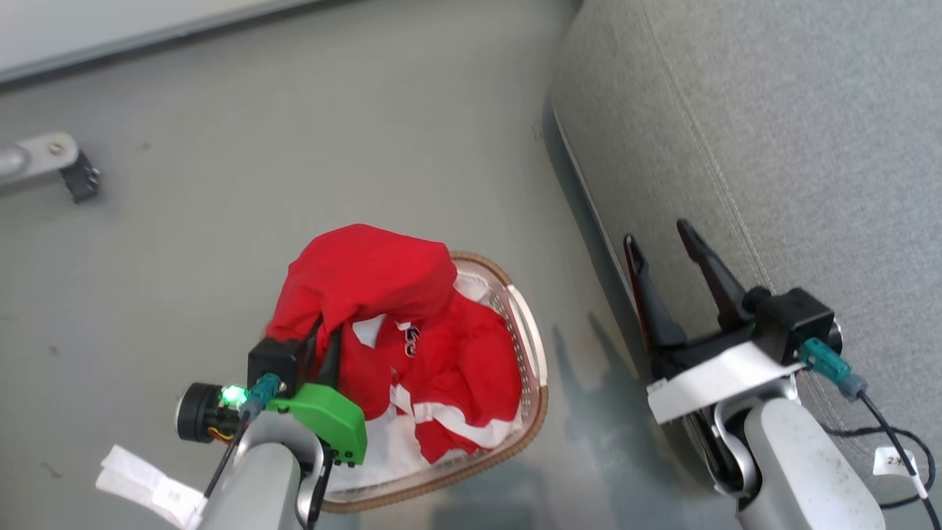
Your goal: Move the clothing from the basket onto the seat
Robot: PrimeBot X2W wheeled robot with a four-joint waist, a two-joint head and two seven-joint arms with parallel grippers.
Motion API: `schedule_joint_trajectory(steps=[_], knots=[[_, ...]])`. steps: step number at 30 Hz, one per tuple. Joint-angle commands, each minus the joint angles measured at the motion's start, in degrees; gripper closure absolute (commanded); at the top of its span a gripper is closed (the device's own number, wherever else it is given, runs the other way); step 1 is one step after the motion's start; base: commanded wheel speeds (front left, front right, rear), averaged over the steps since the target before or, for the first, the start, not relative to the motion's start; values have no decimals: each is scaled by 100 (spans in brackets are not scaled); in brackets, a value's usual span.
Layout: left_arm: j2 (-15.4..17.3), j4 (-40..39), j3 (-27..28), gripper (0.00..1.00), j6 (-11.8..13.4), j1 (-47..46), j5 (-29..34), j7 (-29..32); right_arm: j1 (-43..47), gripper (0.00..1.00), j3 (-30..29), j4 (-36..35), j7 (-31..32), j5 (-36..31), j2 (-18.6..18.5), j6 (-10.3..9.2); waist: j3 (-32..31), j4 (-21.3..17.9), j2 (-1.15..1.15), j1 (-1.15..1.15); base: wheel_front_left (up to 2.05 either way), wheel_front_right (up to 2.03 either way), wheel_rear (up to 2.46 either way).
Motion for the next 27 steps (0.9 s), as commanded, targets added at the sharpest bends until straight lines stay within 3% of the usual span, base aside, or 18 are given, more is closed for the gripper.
schedule_joint_trajectory(steps=[1,16,22,27], knots=[[2,-153,-26,100,-39,202,-33,-19,161,0,-9,42,-25,-47,-40,-4,-699,376,0,0,0,0,0],[4,-1990,-164,100,-194,862,-393,-19,1088,0,-91,343,-25,-51,16,-4,-1968,634,0,0,0,0,0],[3,-2438,-235,100,-198,926,-460,-19,1295,0,208,563,-25,-56,-25,-3,-2165,644,0,0,0,0,0],[6,-2566,-337,100,-201,928,-496,-19,1112,0,804,730,-25,-98,-203,-4,-2159,684,0,0,0,0,0]])
